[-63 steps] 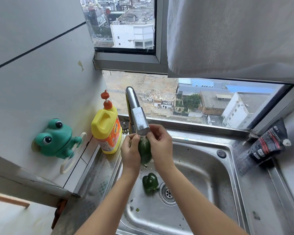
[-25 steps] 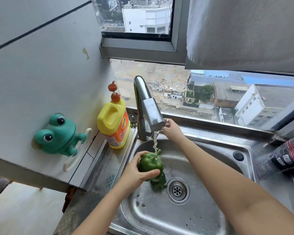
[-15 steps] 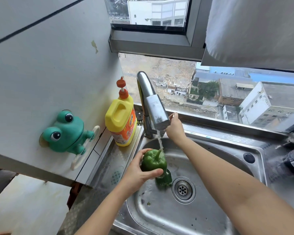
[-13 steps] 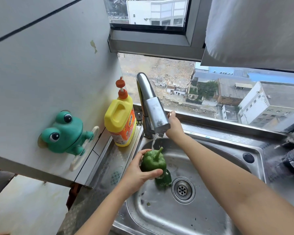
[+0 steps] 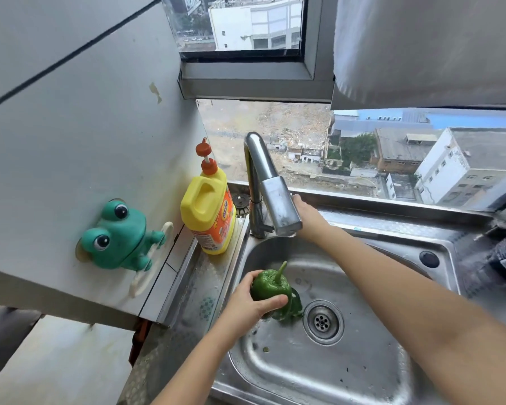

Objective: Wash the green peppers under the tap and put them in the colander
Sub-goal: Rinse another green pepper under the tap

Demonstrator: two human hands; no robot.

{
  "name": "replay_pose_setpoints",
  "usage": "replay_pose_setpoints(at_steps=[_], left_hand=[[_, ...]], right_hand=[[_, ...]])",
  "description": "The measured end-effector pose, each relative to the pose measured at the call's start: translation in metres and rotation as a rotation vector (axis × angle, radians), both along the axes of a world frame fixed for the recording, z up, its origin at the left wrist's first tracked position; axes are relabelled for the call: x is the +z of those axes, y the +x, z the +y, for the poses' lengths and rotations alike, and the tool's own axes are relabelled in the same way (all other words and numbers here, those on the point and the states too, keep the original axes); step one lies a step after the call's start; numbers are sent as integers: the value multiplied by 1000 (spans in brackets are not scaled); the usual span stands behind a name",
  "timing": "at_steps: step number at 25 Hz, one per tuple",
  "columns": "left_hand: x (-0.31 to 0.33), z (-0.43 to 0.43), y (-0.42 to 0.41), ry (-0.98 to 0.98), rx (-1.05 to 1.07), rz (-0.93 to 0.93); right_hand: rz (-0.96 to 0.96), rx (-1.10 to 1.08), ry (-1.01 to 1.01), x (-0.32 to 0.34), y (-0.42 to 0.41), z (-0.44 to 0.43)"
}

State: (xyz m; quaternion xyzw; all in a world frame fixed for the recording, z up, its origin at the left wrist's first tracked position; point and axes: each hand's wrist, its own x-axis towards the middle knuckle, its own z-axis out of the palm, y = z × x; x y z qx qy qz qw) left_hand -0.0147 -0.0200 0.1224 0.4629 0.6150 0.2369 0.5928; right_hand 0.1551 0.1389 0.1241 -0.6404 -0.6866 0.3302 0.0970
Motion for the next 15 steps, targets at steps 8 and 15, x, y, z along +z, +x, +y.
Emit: replay_pose_setpoints(at_steps=[8, 15], left_hand=[[14, -11, 42, 162, -86, 91], [38, -35, 92, 438, -82, 162]], right_hand=[[534, -70, -350, 38, 49, -105], [570, -79, -274, 68, 88, -177]])
